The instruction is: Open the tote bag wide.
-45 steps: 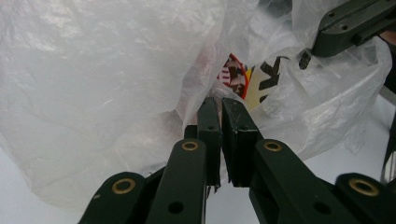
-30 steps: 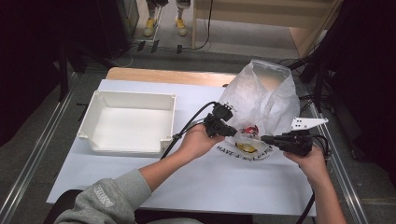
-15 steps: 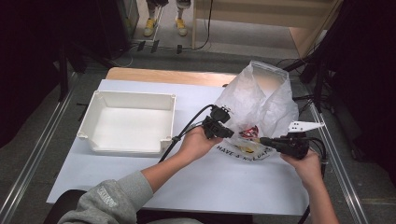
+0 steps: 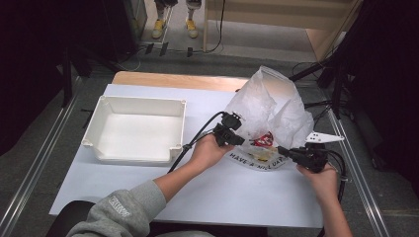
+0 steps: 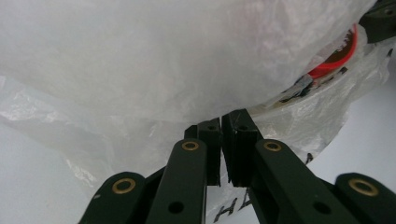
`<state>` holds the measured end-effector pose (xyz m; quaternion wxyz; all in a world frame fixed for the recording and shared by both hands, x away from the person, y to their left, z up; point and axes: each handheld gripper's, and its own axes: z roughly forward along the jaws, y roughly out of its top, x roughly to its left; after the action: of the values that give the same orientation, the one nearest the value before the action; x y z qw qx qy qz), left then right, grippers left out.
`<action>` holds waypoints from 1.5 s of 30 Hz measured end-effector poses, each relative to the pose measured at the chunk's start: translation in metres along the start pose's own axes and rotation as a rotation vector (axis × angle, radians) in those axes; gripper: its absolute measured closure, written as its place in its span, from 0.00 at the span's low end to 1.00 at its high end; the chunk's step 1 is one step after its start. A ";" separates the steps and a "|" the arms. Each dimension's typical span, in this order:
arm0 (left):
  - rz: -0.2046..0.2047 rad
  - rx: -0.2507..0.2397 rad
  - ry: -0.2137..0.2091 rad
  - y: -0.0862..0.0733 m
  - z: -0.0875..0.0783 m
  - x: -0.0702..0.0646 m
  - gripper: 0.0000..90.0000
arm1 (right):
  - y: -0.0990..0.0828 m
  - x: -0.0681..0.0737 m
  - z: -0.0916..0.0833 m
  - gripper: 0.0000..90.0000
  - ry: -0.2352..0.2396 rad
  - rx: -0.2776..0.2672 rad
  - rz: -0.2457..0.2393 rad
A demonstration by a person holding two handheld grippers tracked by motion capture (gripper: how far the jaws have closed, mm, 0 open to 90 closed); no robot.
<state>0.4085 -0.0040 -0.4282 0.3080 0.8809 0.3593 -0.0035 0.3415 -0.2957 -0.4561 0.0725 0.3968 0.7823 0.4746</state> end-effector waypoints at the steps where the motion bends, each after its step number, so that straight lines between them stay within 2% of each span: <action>1: 0.000 0.000 0.000 0.000 0.000 0.000 0.97 | 0.000 0.000 0.000 1.00 0.000 0.000 0.000; 5: 0.001 0.010 0.006 -0.002 0.003 0.001 0.97 | -0.007 -0.002 -0.001 1.00 -0.035 0.007 0.049; 13: -0.020 0.014 0.002 -0.009 0.010 0.007 0.97 | -0.014 -0.003 0.004 1.00 -0.074 0.029 0.050; 17: -0.015 0.015 0.006 -0.012 0.012 0.010 0.97 | -0.016 -0.004 0.005 1.00 -0.076 0.033 0.063; 21: -0.021 0.014 -0.008 -0.014 0.013 0.014 0.96 | -0.020 -0.006 0.005 1.00 -0.079 0.033 0.088; 25: -0.011 0.001 -0.018 -0.015 0.011 0.011 0.95 | -0.022 -0.007 0.006 1.00 -0.076 0.030 0.093; 30: 0.022 -0.033 -0.039 -0.016 -0.001 0.004 0.98 | -0.018 -0.002 0.003 1.00 -0.074 0.009 0.089; 34: 0.058 -0.063 -0.054 -0.016 -0.018 -0.001 1.00 | -0.018 -0.001 0.004 1.00 -0.073 0.009 0.086; 36: 0.064 -0.090 -0.072 -0.014 -0.031 -0.003 1.00 | -0.017 -0.001 0.003 1.00 -0.078 0.000 0.081; 37: 0.064 -0.090 -0.072 -0.014 -0.031 -0.003 1.00 | -0.017 -0.001 0.003 1.00 -0.078 0.000 0.081; 38: 0.073 -0.112 -0.088 -0.009 -0.042 -0.005 1.00 | -0.016 0.000 0.003 1.00 -0.074 -0.001 0.085; 41: 0.080 -0.128 -0.103 0.000 -0.051 -0.008 1.00 | -0.016 0.000 0.003 1.00 -0.076 0.001 0.085; 42: 0.095 -0.138 -0.105 0.010 -0.057 -0.011 1.00 | -0.016 0.000 0.003 1.00 -0.075 0.001 0.086; 43: 0.095 -0.138 -0.105 0.010 -0.057 -0.011 1.00 | -0.016 0.000 0.003 1.00 -0.075 0.001 0.086; 44: 0.107 -0.138 -0.112 0.020 -0.062 -0.013 1.00 | -0.016 0.001 0.003 1.00 -0.071 0.004 0.087; 45: 0.107 -0.138 -0.112 0.020 -0.062 -0.013 1.00 | -0.016 0.001 0.003 1.00 -0.071 0.004 0.087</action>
<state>0.3978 0.0103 -0.3645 0.3871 0.8741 0.2933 -0.0114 0.3340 -0.2967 -0.4706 0.0786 0.4474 0.7621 0.4614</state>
